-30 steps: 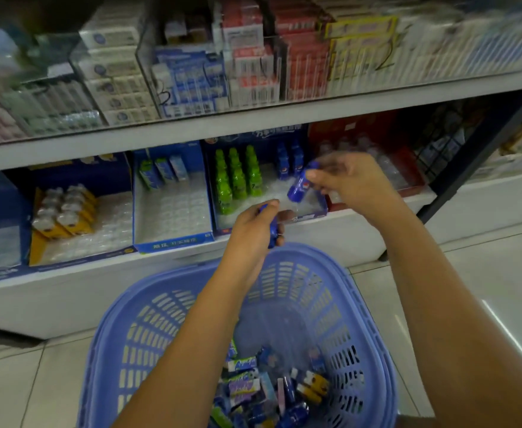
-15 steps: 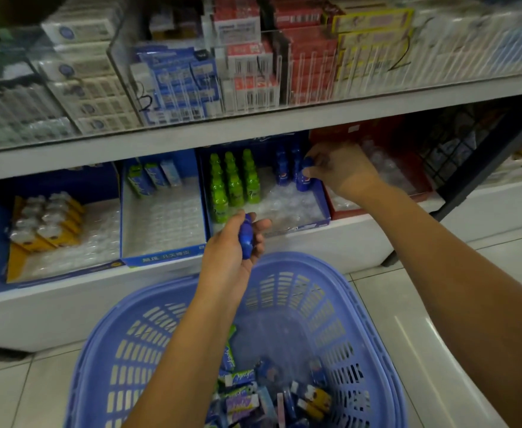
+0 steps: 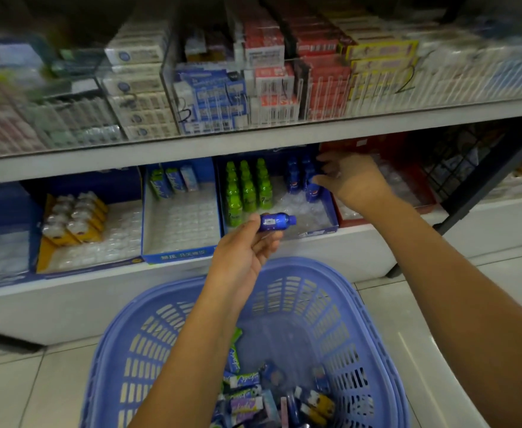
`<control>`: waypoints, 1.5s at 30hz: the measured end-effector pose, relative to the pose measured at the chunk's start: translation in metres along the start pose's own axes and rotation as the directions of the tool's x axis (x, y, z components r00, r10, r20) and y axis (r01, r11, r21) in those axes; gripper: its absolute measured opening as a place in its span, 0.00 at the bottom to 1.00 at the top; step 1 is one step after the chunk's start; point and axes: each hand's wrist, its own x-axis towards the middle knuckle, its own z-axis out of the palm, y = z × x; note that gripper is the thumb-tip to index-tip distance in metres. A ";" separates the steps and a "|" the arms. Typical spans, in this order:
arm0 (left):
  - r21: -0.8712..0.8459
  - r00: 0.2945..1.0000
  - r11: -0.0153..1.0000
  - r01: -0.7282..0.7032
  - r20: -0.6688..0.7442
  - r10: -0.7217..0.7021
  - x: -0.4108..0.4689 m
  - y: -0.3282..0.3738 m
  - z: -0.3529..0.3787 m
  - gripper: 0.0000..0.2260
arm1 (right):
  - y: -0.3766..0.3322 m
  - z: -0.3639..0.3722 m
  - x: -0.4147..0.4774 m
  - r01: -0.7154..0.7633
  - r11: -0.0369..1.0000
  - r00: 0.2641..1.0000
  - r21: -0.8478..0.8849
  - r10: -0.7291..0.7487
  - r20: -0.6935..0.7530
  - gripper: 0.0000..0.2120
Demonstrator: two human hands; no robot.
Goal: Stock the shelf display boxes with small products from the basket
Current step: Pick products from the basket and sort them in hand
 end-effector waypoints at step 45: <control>0.874 0.860 -0.051 -0.484 0.486 0.158 0.014 -0.023 0.002 0.22 | -0.040 -0.004 0.011 0.207 0.929 0.944 -0.307 -0.107 0.312 0.21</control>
